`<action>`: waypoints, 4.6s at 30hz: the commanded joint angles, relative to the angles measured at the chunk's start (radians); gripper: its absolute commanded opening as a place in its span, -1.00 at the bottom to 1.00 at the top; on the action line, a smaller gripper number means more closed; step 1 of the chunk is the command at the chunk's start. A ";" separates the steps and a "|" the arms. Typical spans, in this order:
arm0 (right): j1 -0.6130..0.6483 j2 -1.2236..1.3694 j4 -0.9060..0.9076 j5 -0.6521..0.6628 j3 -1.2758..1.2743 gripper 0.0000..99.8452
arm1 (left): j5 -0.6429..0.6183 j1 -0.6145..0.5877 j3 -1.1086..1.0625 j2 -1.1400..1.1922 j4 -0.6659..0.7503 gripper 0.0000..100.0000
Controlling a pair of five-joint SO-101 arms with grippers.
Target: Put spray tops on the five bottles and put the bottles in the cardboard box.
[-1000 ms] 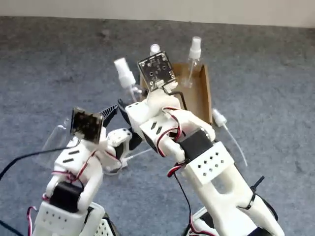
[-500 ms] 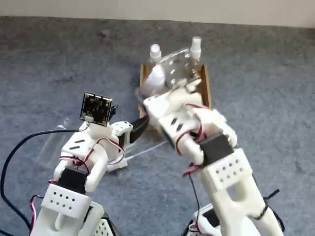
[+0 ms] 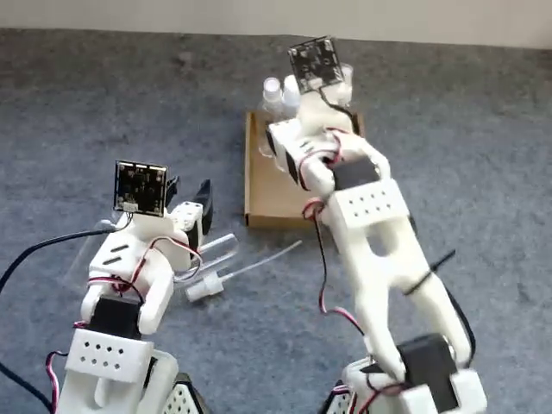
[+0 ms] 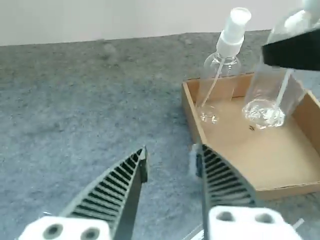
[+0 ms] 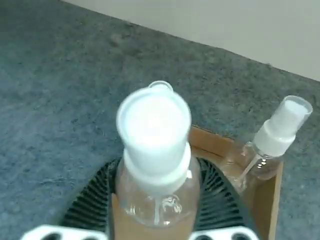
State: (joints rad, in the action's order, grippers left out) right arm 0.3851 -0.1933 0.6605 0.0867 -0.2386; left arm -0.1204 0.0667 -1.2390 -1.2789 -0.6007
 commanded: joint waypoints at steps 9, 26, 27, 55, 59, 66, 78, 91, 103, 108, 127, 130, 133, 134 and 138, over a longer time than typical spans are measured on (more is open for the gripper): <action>-0.004 0.061 -0.289 -0.046 -0.047 -0.99 | 0.005 -0.013 0.002 -0.018 0.021 -0.95; 0.059 0.062 -0.289 -0.052 -0.143 -0.99 | 0.005 -0.013 0.002 -0.018 0.021 -0.95; 0.064 0.062 -0.292 -0.052 -0.159 -0.99 | 0.005 -0.013 0.002 -0.018 0.021 -0.95; 0.062 0.196 -0.429 -0.054 -0.222 -0.99 | 0.005 -0.010 0.002 -0.015 0.021 -0.95; 0.062 0.197 -0.430 -0.091 -0.223 -0.99 | 0.005 -0.008 0.002 -0.015 0.021 -0.95; 0.064 0.197 -0.430 -0.095 -0.228 -0.99 | 0.005 -0.008 0.002 -0.015 0.021 -0.95; 0.067 0.189 -0.430 -0.094 -0.229 -0.76 | 0.006 -0.010 0.002 -0.012 0.023 -0.95; 0.091 0.188 -0.429 -0.092 -0.226 -0.44 | 0.006 -0.010 0.002 -0.010 0.023 -0.95; 0.090 0.163 -0.421 -0.094 -0.223 -0.41 | 0.006 -0.008 0.002 -0.008 0.023 -0.95; 0.088 0.025 -0.338 -0.094 -0.223 -0.41 | 0.006 -0.008 0.002 -0.008 0.023 -0.95; -0.107 -0.639 0.578 0.166 -0.234 -0.41 | 0.005 -0.007 0.013 -0.005 0.020 -0.95; -0.298 -0.662 0.676 0.178 -0.234 -0.41 | 0.006 -0.012 0.058 0.002 0.014 -0.95; -0.452 -0.664 0.748 0.318 -0.255 -0.41 | 0.115 -0.012 0.168 0.097 -0.083 -0.95; -0.484 -0.673 0.756 0.358 -0.289 -0.41 | 0.150 -0.012 0.219 0.154 -0.137 -0.95; -0.542 -0.674 0.757 0.442 -0.453 -0.41 | 0.232 -0.061 0.469 0.414 -0.402 -0.94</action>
State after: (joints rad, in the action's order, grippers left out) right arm -0.1243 -0.8470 1.4108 0.4703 -0.6176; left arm 0.0591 0.0499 -0.9843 -1.0319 -0.8278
